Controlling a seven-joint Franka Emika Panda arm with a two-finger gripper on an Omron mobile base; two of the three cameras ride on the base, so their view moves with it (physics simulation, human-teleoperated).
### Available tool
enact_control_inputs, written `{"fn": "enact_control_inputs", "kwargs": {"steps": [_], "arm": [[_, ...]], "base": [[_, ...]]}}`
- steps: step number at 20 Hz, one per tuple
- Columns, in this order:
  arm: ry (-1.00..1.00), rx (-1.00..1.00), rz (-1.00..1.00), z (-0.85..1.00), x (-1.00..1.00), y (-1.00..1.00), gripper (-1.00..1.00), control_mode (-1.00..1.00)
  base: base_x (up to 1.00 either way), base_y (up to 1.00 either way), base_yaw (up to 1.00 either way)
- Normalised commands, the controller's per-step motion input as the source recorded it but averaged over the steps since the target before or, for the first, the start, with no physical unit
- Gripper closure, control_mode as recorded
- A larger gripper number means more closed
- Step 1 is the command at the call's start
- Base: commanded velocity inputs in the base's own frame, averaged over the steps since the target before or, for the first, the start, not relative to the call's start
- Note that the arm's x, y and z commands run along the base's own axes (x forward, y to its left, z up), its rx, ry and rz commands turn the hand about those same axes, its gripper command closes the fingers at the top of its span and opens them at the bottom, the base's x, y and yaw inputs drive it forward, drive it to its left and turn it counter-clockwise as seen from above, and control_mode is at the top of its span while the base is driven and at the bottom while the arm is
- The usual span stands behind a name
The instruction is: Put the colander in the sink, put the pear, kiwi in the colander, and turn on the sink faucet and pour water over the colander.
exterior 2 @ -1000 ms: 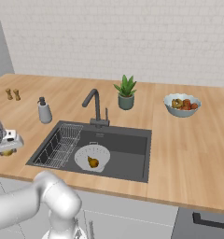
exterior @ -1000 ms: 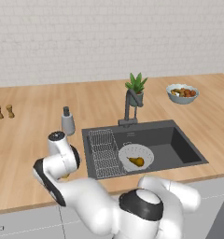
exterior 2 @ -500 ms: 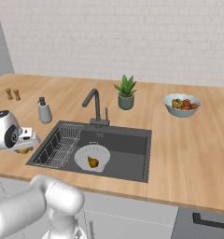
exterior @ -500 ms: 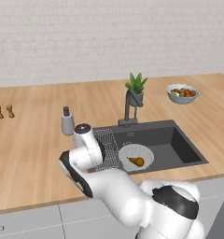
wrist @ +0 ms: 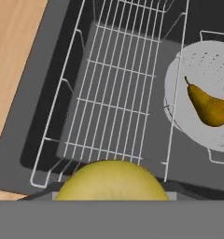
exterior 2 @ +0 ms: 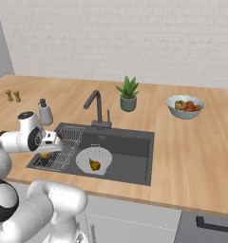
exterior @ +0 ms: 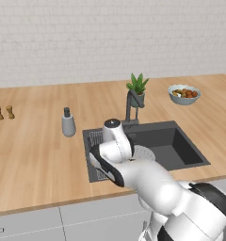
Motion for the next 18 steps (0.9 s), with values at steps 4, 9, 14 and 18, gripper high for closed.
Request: {"fn": "enact_control_inputs", "kwargs": {"steps": [4, 9, 14, 18], "arm": [[0.06, 0.0, -0.13, 0.1, 0.27, -0.89, 1.0, -1.0], [0.05, 0.0, -0.13, 0.04, 0.41, -0.82, 1.0, -1.0], [0.06, 0.0, -0.13, 0.0, 0.54, -0.75, 1.0, -1.0], [0.06, 0.0, -0.09, -0.05, 0.6, -0.63, 1.0, -1.0]], "base": [[0.0, 0.0, 0.0], [0.0, 0.0, 0.0], [0.0, 0.0, 0.0], [0.0, 0.0, 0.0]]}}
